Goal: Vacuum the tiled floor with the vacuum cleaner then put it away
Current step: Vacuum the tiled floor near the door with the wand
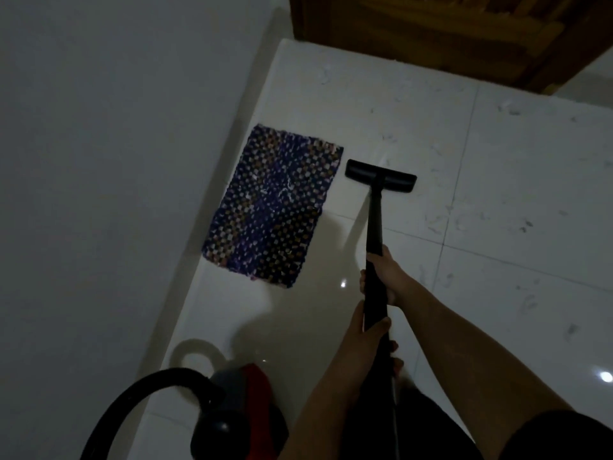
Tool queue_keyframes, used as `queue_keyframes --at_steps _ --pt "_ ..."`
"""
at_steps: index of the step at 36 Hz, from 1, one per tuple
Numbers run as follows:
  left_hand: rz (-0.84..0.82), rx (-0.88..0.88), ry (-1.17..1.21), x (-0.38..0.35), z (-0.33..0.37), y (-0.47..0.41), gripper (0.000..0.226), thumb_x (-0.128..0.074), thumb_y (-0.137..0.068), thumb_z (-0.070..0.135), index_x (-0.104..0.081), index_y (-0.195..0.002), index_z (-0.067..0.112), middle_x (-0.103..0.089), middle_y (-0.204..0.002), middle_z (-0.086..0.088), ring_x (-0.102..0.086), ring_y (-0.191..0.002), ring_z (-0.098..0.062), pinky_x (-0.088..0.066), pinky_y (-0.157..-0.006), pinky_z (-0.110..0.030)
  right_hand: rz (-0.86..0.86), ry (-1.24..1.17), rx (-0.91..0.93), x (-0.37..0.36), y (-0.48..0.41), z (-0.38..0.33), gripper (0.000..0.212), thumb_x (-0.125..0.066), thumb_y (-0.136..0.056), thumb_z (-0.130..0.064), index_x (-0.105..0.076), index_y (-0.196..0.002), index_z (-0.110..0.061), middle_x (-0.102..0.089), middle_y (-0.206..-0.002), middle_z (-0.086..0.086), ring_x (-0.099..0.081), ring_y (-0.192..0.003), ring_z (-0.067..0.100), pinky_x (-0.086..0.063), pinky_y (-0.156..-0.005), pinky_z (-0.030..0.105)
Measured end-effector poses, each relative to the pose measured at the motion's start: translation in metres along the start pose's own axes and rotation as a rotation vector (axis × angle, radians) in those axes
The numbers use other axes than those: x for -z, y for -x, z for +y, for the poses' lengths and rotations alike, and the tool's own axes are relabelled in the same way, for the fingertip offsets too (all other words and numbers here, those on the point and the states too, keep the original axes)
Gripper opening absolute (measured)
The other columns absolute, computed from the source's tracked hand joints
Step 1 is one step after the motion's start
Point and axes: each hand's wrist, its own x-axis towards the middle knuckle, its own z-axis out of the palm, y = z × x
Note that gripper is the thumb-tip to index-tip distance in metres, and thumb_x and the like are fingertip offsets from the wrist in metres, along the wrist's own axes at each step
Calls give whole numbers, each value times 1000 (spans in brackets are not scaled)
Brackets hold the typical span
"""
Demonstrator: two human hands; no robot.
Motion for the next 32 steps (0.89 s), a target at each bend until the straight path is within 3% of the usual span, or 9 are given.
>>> queue_keyframes --at_steps 2,5,10,13,17,21,24,27,32 --pt "15 -14 -18 -6 15 -10 25 -46 -96 20 -49 -118 34 -57 -73 -5 -53 -51 -12 -47 -49 -24 -1 13 -2 2 -10 -16 29 -33 -102 -13 -33 -129 -23 -41 -63 10 -41 -49 21 -41 -42 29" --pt "12 -21 -5 -14 38 -24 24 -44 -97 16 -51 -92 38 -53 -62 -5 -49 -42 -12 -44 -41 -21 -7 30 -6 4 -27 -41 34 -33 -102 -14 -30 -134 -26 -42 -62 10 -41 -48 22 -43 -40 28" --pt "116 -35 -89 -16 71 -56 36 -47 -96 21 -45 -129 35 -60 -86 -6 -58 -59 -14 -47 -53 -23 -5 59 1 1 -57 -81 38 -33 -103 -15 -26 -137 -30 -43 -61 10 -43 -47 22 -44 -40 29" --pt "144 -34 -72 -16 93 -70 39 -48 -97 20 -39 -133 33 -63 -91 -10 -64 -69 -18 -49 -51 -18 -10 79 -3 -5 -73 -101 45 -34 -103 -17 -22 -142 -35 -44 -59 10 -44 -46 22 -45 -40 29" --pt "157 -34 35 -14 123 -90 49 -49 -96 15 -35 -140 31 -59 -56 -3 -54 -38 -9 -47 -39 -20 -49 97 10 -13 -96 -135 44 -33 -103 -16 -22 -141 -36 -43 -60 9 -42 -46 22 -45 -38 27" --pt "189 -46 10 -8 152 -111 52 -47 -97 16 -29 -143 30 -60 -42 4 -53 -32 -9 -46 -38 -17 -84 143 16 -24 -120 -164 46 -33 -103 -15 -19 -141 -37 -43 -60 10 -43 -44 22 -45 -40 27" --pt "192 -43 16 -2 169 -128 53 -48 -96 16 -28 -144 30 -64 -56 -2 -56 -37 -8 -48 -40 -18 -103 170 10 -34 -137 -185 49 -34 -103 -16 -17 -144 -37 -45 -61 9 -45 -45 22 -45 -41 28" --pt "217 -65 88 5 183 -139 52 -48 -96 17 -30 -143 31 -55 -75 -13 -53 -47 -16 -47 -42 -24 -120 184 15 -47 -149 -202 52 -34 -103 -16 -14 -146 -37 -46 -60 9 -45 -45 21 -46 -40 27" --pt "213 -119 132 24 195 -141 46 -49 -96 16 -38 -138 30 -49 -72 -12 -50 -44 -16 -44 -40 -24 -134 226 27 -72 -158 -213 56 -36 -102 -17 -11 -147 -38 -50 -66 9 -46 -48 22 -46 -40 27"
